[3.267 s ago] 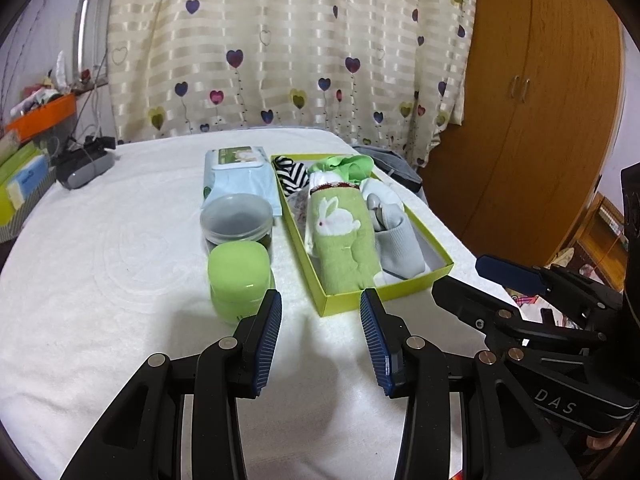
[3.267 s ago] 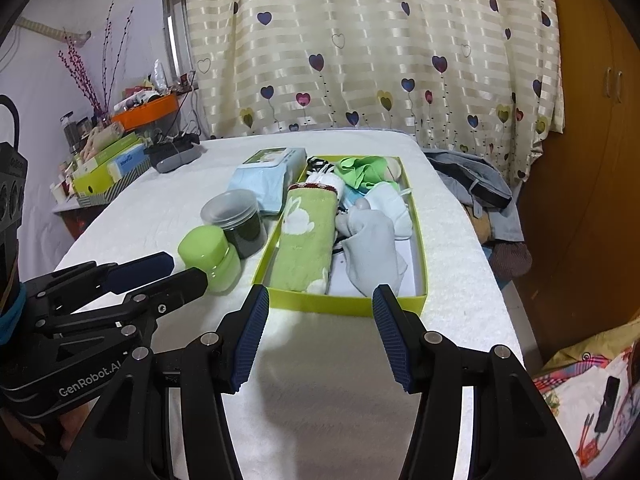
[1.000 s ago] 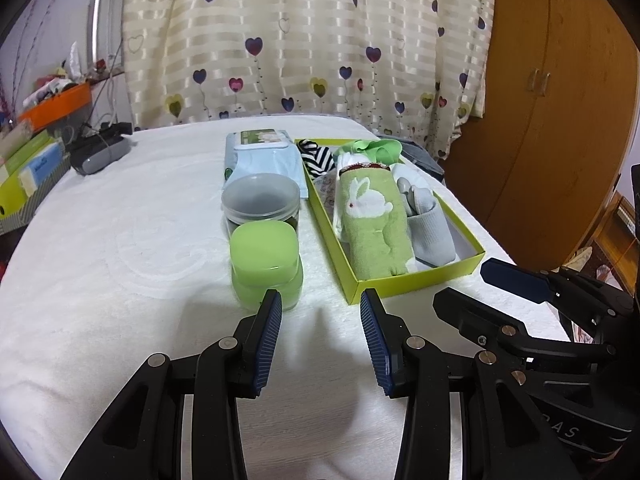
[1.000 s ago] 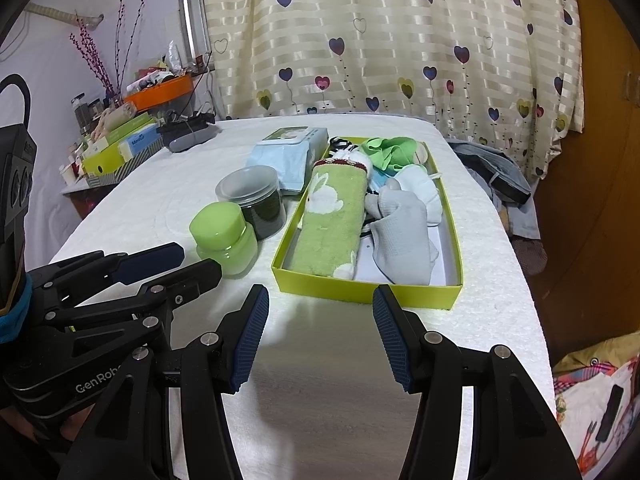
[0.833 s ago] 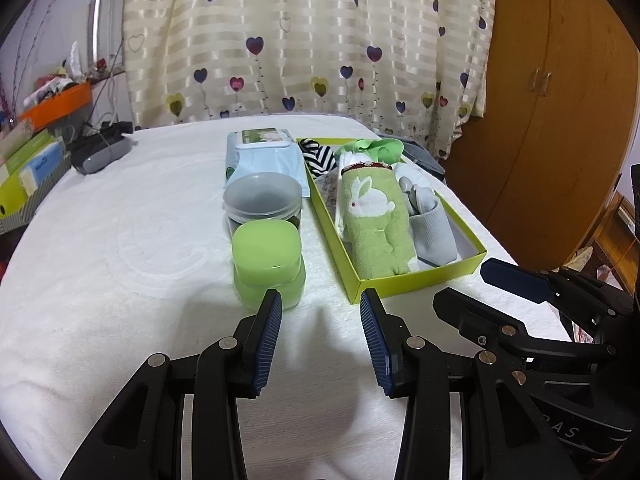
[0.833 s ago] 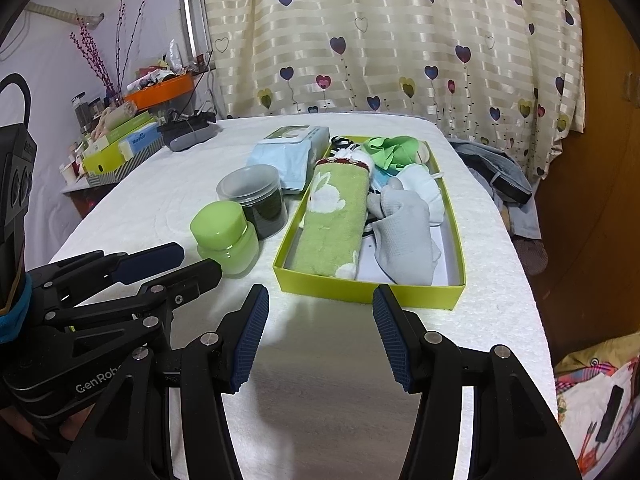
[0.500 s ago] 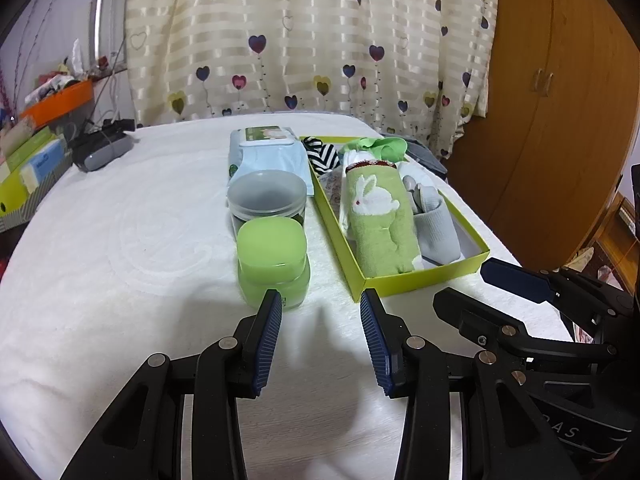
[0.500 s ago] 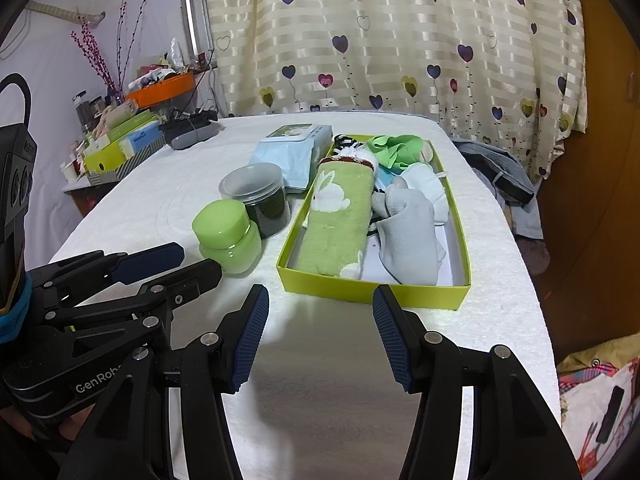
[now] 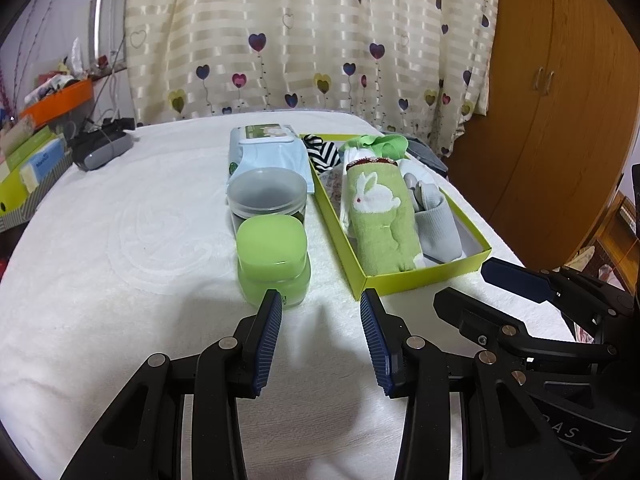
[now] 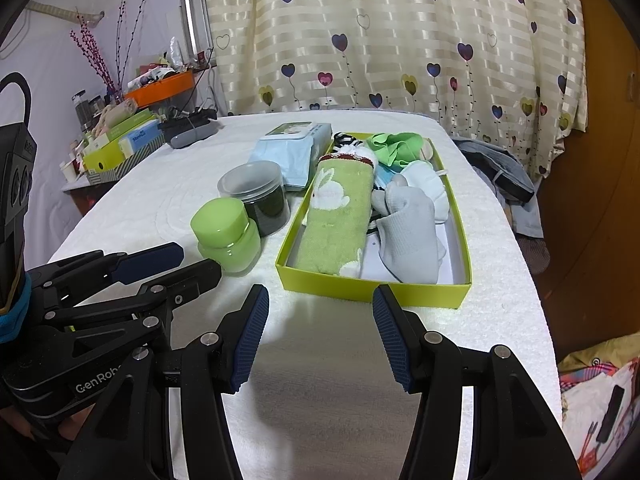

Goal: Organize soft objects

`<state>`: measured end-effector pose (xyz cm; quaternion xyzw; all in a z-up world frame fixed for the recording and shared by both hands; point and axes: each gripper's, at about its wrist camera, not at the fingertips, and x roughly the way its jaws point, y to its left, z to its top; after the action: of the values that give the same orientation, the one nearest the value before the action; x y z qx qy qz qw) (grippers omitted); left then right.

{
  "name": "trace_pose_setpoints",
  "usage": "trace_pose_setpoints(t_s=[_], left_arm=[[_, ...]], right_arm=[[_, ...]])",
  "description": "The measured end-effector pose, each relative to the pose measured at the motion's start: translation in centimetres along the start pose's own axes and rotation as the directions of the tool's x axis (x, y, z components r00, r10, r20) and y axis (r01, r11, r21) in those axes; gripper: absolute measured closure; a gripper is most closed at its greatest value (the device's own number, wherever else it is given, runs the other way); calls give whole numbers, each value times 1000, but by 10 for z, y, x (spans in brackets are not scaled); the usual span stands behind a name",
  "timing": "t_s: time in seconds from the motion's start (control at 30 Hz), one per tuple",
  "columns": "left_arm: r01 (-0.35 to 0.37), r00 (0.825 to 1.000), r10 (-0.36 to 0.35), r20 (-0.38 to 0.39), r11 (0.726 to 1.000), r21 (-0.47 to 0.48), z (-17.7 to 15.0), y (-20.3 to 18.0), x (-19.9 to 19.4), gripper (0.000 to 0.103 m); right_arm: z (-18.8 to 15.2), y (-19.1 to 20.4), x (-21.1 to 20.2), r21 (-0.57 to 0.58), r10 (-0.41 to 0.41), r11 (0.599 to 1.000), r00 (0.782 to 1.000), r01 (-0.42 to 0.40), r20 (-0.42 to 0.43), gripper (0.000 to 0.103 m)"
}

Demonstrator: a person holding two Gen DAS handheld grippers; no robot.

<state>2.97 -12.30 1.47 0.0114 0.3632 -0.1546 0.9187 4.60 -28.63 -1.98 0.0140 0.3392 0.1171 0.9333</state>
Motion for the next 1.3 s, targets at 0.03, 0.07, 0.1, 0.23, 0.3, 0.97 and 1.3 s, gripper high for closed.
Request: trace_pose_setpoints(t_s=[0.03, 0.07, 0.1, 0.23, 0.3, 0.97, 1.3], left_arm=[[0, 1000, 0, 0, 1000, 1, 0, 0, 0, 63], [1, 1000, -1, 0, 1000, 1, 0, 0, 0, 63], [0, 1000, 0, 0, 1000, 1, 0, 1, 0, 63], [-1, 1000, 1, 2, 1000, 2, 0, 2, -1, 63], [-1, 1000, 1, 0, 1000, 1, 0, 0, 0, 63], [-6, 1000, 6, 2, 1000, 6, 0, 0, 0, 63], [-8, 1000, 8, -8, 1000, -2, -2, 12, 1, 63]], right_arm=[[0, -1, 0, 0, 0, 1000, 1000, 0, 0, 48], [0, -1, 0, 0, 0, 1000, 1000, 0, -1, 48], [0, -1, 0, 0, 0, 1000, 1000, 0, 0, 48], [0, 0, 0, 0, 1, 1000, 1000, -1, 0, 48], [0, -1, 0, 0, 0, 1000, 1000, 0, -1, 48], [1, 1, 1, -3, -2, 1000, 1000, 2, -1, 48], [1, 0, 3, -4, 2, 1000, 1000, -2, -7, 48]])
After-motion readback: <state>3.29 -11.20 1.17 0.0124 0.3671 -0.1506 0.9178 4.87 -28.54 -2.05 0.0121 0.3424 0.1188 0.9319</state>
